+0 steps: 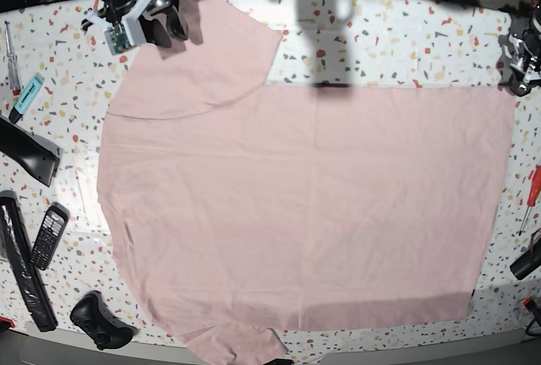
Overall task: Fold the T-shirt properly
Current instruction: 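Position right gripper at the sleeve, left gripper at the hem edge, then pinch the shirt edge with both grippers, then lift the held edge with both grippers and fold it over the body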
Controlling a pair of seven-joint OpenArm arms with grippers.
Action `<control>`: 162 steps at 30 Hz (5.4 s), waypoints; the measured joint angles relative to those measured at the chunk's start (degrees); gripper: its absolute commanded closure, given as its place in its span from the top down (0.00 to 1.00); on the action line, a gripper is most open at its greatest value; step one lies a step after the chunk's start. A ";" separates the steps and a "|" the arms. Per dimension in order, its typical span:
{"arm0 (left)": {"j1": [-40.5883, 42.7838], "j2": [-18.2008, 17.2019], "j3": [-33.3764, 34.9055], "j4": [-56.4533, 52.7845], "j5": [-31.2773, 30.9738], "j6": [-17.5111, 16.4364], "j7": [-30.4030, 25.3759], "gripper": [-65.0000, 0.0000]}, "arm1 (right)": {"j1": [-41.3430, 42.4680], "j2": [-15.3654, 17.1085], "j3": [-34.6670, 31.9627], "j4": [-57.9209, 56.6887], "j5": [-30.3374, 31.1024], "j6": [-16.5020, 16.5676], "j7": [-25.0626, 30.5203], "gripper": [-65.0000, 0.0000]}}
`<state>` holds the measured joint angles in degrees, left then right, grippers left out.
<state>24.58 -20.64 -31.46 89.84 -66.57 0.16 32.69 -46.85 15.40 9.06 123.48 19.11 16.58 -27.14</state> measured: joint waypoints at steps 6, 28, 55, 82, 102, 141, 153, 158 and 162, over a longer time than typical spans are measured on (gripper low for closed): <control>0.00 0.04 0.02 -2.99 -0.74 -0.15 0.02 0.29 | 0.00 -0.02 0.00 0.00 0.00 0.00 0.00 0.23; -8.72 0.48 4.68 -13.16 0.59 -6.01 -1.81 0.24 | 0.00 0.00 0.00 0.00 -2.67 0.00 -0.17 0.23; -8.26 -3.48 4.90 -13.53 1.84 -10.60 0.33 0.00 | 7.96 -5.11 21.38 -1.92 17.05 -0.02 -20.06 0.47; -8.26 -3.50 4.90 -13.53 2.34 -10.60 0.28 0.00 | 18.45 -6.01 13.75 -25.77 25.88 5.42 -23.96 0.41; -7.06 -3.65 0.07 -9.49 2.16 -14.60 5.14 0.00 | 20.00 -5.95 16.55 -17.40 22.23 6.86 -20.76 0.00; -31.39 -5.29 8.98 -21.46 14.53 -2.56 -6.05 0.00 | 43.52 -5.60 15.63 -21.22 14.67 8.17 -21.35 0.00; -45.77 -5.09 17.20 -38.42 14.27 -2.95 -10.08 0.00 | 43.19 -5.60 15.63 -21.22 10.38 8.17 -21.35 0.00; -48.70 -3.78 17.25 -38.60 17.25 -4.92 -10.08 0.00 | 43.19 -5.73 15.65 -21.22 10.36 8.17 -21.35 0.00; -49.33 -3.21 17.27 -38.60 18.58 -5.33 -10.27 0.00 | 43.19 -5.73 15.65 -21.22 10.36 8.20 -21.38 0.00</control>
<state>-24.75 -23.86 -14.20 51.24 -47.99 -5.17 22.41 -3.66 9.67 24.71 102.26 29.47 24.77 -48.51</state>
